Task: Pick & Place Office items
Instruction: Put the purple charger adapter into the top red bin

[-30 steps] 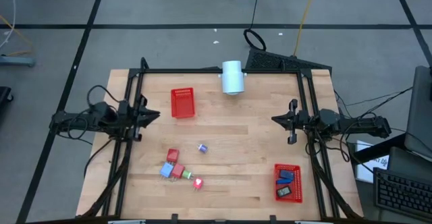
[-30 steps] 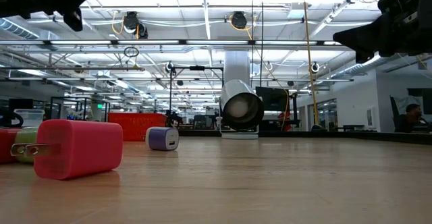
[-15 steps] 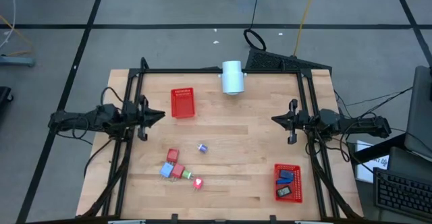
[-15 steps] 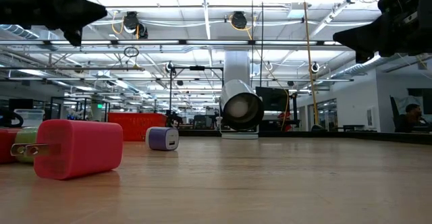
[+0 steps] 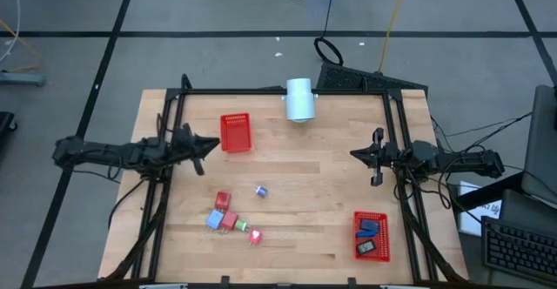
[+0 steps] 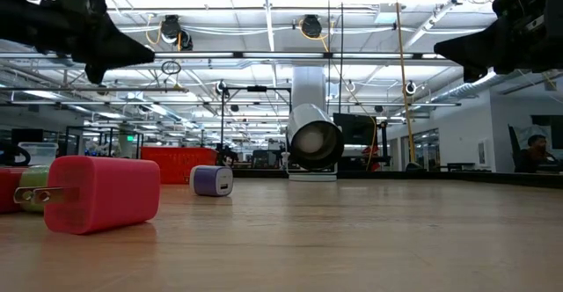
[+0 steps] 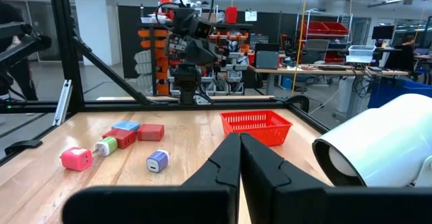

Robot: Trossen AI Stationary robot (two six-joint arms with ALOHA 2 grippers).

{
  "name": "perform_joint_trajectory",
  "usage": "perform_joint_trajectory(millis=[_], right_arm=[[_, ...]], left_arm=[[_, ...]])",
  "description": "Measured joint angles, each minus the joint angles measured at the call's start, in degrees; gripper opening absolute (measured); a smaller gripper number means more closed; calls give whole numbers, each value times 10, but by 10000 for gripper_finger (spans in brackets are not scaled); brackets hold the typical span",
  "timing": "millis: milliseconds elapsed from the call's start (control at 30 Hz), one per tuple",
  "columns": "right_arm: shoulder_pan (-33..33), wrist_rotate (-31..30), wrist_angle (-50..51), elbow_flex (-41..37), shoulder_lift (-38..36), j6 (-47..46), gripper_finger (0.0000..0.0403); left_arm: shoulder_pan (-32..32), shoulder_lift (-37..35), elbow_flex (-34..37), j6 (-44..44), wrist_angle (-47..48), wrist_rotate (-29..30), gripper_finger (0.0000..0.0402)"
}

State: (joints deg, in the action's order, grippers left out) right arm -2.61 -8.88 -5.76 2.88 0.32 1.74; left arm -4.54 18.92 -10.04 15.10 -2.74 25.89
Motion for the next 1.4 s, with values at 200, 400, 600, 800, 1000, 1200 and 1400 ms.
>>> perform_joint_trajectory(millis=[200, 400, 600, 800, 1000, 1200, 1400], right_arm=[[0, 0, 0, 0, 0, 0, 0], [0, 0, 0, 0, 0, 0, 0], [0, 0, 0, 0, 0, 0, 0], [0, 0, 0, 0, 0, 0, 0], [0, 0, 0, 0, 0, 0, 0], [0, 0, 0, 0, 0, 0, 0], [0, 0, 0, 0, 0, 0, 0]], left_arm=[[0, 39, 0, 44, -13, -2, 42], [0, 79, 0, 52, -39, -21, 44], [0, 136, -14, 125, -71, -112, 115], [-25, 251, -73, 104, -93, -184, 233], [-72, 417, -179, 32, -76, -197, 286], [-109, 567, -285, -33, -8, -220, 287], [-117, 679, -334, -11, 12, -207, 272]])
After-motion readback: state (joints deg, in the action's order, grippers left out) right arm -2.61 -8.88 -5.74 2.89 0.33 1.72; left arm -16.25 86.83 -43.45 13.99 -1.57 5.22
